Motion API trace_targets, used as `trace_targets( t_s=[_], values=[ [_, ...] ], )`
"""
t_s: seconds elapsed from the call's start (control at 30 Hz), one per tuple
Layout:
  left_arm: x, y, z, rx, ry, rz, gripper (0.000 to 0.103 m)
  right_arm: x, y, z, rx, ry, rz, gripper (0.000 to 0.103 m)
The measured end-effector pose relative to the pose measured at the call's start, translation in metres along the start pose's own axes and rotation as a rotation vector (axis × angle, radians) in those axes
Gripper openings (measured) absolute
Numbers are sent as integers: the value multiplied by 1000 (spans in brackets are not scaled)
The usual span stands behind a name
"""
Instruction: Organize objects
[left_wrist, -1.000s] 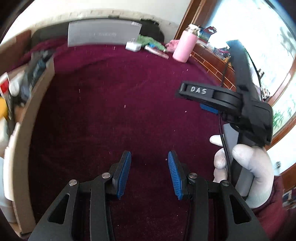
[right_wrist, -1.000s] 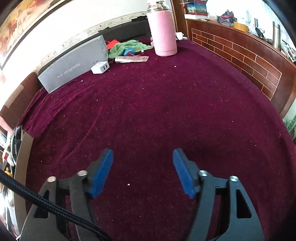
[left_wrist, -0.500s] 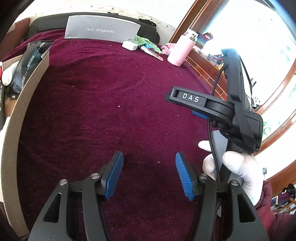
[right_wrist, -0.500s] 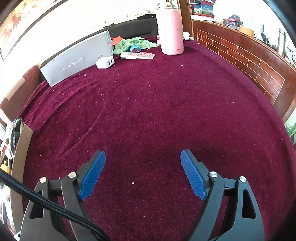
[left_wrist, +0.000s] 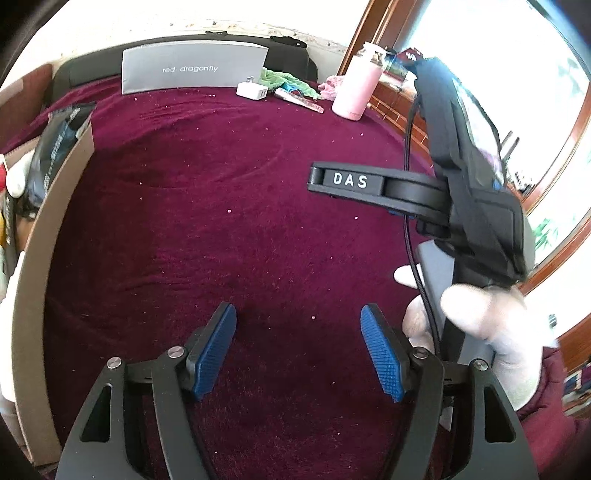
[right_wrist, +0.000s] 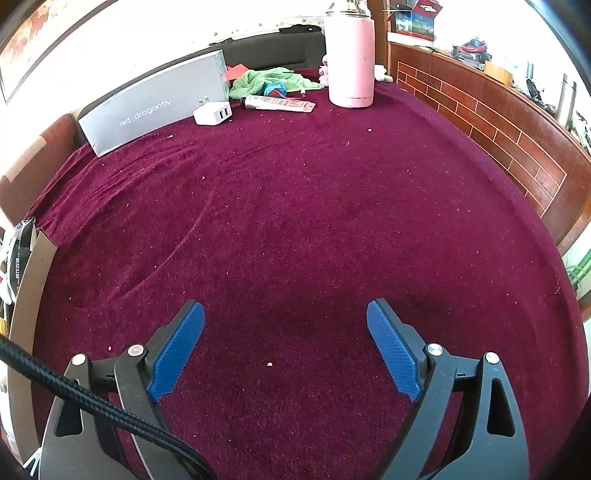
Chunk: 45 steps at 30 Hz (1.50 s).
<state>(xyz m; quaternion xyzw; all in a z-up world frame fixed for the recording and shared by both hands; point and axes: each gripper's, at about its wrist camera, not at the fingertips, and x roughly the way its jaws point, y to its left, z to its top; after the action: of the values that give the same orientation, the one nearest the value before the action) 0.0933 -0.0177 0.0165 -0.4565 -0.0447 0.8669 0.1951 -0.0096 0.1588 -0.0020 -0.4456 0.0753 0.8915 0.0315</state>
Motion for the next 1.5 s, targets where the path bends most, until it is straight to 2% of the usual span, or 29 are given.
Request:
trace_targets(
  t_s=[0.17,0.37,0.57,0.63,0.67,0.7,0.77,0.97,1.23,1.3,1.33,1.4,1.5],
  values=[
    [3,-12,-3,55,9,88,64,0,0,0,-1,1,-1,91],
    [6,-10,-4,52,8,127,64,0,1,0,0,1,-1,92],
    [6,-10,-4,57,9,129,66,0,0,-1,0,0,-2,92],
    [7,-11,-4,62,13,129,68,-1,0,-1,0,0,-2,92],
    [7,-12,-4,70,18,128,74,-1,0,-1,0,0,-2,92],
    [10,-14,-3,85,31,110,88,-1,0,-1,0,0,-2,92],
    [16,-18,0,119,66,57,101,-1,0,-1,0,0,-2,92],
    [22,-25,2,151,69,106,101,0,0,-2,0,-1,-1,92],
    [18,-24,2,131,60,106,101,-1,-3,-2,12,-6,33,96],
    [9,-25,1,98,21,160,101,-6,-8,-4,44,-29,9,96],
    [-6,-25,2,94,-30,194,101,-11,-12,-4,68,-56,-4,96],
    [-37,-25,3,96,-120,243,101,-31,-15,-4,99,-160,8,96],
    [-98,-6,4,48,-266,297,101,-68,-3,-9,63,-341,-27,96]
  ],
)
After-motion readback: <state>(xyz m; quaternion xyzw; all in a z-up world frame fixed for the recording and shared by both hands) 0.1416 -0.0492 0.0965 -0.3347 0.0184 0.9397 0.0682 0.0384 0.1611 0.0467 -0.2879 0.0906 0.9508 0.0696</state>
